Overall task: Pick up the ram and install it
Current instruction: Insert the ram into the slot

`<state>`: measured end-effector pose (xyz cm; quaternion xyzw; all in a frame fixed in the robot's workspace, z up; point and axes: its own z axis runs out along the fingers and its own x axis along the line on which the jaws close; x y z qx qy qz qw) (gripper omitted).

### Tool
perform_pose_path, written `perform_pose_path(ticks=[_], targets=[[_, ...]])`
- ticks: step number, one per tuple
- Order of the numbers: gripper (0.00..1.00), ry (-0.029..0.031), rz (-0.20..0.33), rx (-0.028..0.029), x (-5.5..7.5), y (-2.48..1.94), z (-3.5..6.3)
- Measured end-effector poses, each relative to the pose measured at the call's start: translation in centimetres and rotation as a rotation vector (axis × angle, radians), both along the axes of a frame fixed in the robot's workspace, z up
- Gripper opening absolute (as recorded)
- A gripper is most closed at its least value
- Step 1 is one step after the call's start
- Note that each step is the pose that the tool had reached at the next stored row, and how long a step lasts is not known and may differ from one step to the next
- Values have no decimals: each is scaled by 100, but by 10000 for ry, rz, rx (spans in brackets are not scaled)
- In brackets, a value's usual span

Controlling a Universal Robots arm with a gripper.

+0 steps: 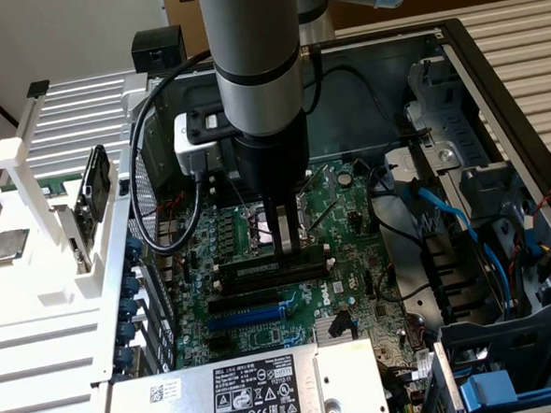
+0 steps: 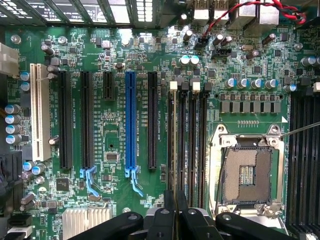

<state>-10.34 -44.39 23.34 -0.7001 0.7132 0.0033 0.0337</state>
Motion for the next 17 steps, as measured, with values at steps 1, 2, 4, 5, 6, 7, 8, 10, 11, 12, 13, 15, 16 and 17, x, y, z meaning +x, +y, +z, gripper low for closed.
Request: perform_pose_path(ticks=[1,2,4,5,6,7,8,10,11,12,13,15,16,17], targets=[[12,0,0,0,0,0,0],[12,0,0,0,0,0,-2],[12,1,-5,-1,0,-1,-6],[12,0,-10,0,0,0,-7],[12,0,-16,1,0,0,-8],[12,0,-36,2,0,0,-9],[12,0,-47,1,0,0,-10],[12,10,-55,7,-1,0,-10],[12,24,-54,9,1,0,-10],[12,25,-53,11,2,0,-10],[12,26,-54,13,4,0,-10],[12,28,-53,15,8,0,-11],[12,31,-53,14,10,0,-10],[12,33,-54,13,10,0,-10]])
